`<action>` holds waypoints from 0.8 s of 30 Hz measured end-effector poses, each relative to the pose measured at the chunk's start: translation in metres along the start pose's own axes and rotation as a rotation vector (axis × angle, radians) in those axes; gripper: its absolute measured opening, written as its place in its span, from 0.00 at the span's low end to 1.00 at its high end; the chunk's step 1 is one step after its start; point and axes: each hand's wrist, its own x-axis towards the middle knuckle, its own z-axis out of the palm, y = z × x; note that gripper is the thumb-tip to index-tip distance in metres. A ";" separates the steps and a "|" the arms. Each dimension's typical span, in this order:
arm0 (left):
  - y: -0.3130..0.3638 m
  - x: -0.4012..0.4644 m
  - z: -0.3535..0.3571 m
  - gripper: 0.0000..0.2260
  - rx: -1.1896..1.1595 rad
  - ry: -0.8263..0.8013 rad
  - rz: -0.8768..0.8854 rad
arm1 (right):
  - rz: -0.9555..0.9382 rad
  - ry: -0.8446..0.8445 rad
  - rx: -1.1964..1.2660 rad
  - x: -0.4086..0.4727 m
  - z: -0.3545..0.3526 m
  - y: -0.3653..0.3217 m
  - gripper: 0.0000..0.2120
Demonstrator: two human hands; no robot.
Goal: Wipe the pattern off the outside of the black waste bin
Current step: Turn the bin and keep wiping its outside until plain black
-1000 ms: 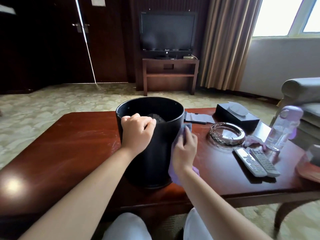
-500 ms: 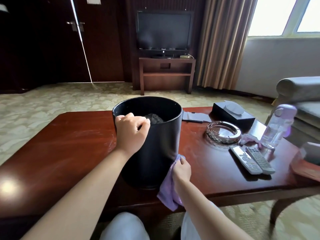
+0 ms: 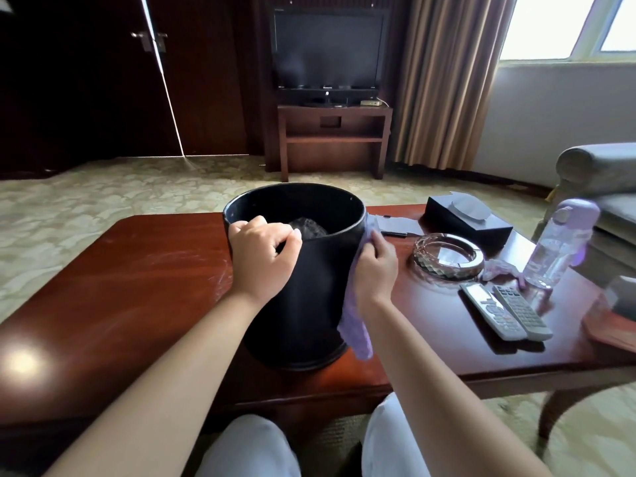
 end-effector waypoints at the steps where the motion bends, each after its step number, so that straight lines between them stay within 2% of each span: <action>1: 0.000 0.000 0.000 0.19 0.000 0.002 0.002 | 0.100 -0.017 -0.041 0.000 -0.001 0.012 0.12; 4: 0.000 0.000 0.000 0.19 -0.002 0.004 0.004 | 0.269 -0.079 -0.168 -0.012 -0.011 0.037 0.13; 6: 0.000 0.000 0.000 0.19 -0.007 0.005 0.001 | 0.180 -0.056 -0.142 -0.023 -0.015 0.033 0.14; 8: 0.001 0.000 0.001 0.19 -0.006 0.012 -0.001 | -0.026 -0.011 -0.038 -0.030 -0.013 0.006 0.14; 10: 0.001 0.000 0.000 0.19 -0.015 0.020 -0.003 | -0.364 -0.016 -0.059 -0.034 -0.010 -0.021 0.13; 12: 0.002 0.001 0.000 0.18 -0.024 0.036 0.003 | -0.692 -0.133 -0.192 -0.040 -0.006 -0.033 0.14; 14: 0.001 0.000 -0.001 0.18 -0.039 0.052 0.013 | -0.840 -0.214 -0.277 -0.043 -0.004 -0.031 0.15; 16: 0.001 0.000 -0.001 0.18 -0.047 0.053 0.000 | -0.812 -0.159 -0.285 -0.035 -0.006 -0.027 0.15; 18: 0.001 0.000 0.001 0.19 -0.044 0.044 -0.013 | -0.676 -0.070 -0.301 -0.015 -0.012 -0.022 0.15; 21: 0.000 0.000 0.002 0.20 -0.027 0.061 -0.012 | -0.529 -0.082 -0.386 0.013 -0.015 -0.023 0.15; 24: 0.001 -0.001 0.002 0.20 -0.047 0.059 -0.007 | -0.500 -0.056 -0.402 0.011 -0.008 -0.026 0.15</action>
